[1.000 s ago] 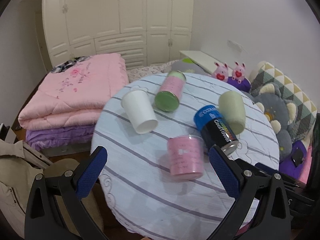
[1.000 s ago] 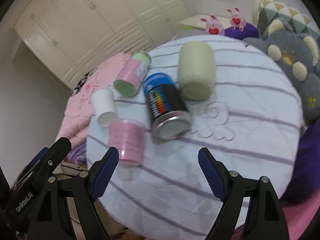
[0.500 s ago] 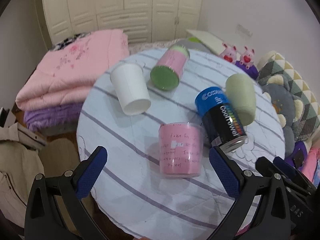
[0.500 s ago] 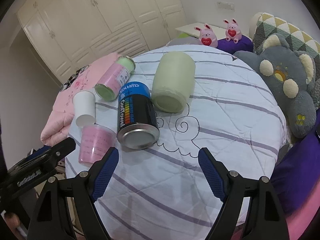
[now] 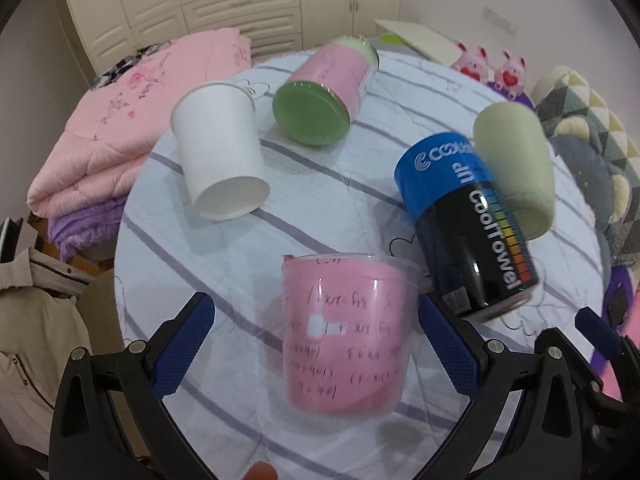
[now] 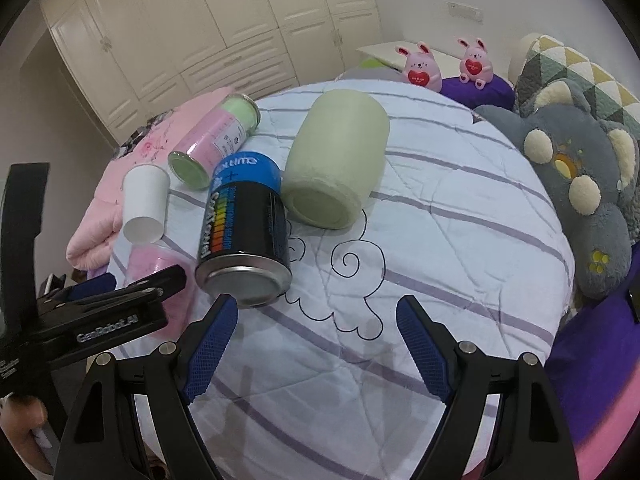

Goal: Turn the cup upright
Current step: 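Lift the pink cup with the left gripper and rotate it opening-up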

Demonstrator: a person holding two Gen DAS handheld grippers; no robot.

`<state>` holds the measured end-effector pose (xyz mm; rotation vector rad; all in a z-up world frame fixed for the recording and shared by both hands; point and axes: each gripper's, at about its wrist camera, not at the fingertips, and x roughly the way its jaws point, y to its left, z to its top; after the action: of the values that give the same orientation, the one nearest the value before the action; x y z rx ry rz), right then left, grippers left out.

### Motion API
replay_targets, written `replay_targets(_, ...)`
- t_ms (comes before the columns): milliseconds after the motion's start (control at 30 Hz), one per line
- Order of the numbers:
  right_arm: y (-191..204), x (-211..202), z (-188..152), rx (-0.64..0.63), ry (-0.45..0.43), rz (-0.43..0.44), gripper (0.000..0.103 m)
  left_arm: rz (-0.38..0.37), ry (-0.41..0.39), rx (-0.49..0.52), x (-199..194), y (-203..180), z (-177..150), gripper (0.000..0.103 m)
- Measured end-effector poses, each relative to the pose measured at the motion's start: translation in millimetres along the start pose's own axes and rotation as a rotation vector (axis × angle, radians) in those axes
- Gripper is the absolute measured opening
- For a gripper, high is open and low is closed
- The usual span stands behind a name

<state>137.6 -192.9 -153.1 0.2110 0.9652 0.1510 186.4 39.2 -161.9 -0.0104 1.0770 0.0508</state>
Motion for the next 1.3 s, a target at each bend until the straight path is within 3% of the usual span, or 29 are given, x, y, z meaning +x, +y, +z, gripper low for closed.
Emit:
replay_targets(367,-6,13,-5,-0.004,0.038,0.023,0.083,0.010,0.022,-0.005,17,-5,5,0.102)
replay_targets(567,-6,12,-5,-0.006,0.040,0.030,0.083,0.017,0.013,0.003,16,-6,7,0.087)
replay_targets(633,-6,12,-5,-0.006,0.039,0.031,0.083,0.025,0.005,0.006,14,-7,7,0.074)
replay_targets(700,-5,11,-5,-0.008,0.039,0.030,0.083,0.025,-0.003,0.009,12,-8,7,0.072)
replay_targets(1300,0,5,-6,-0.019,0.029,0.037,0.083,0.032,-0.231,-0.008,-25,-1,11,0.071)
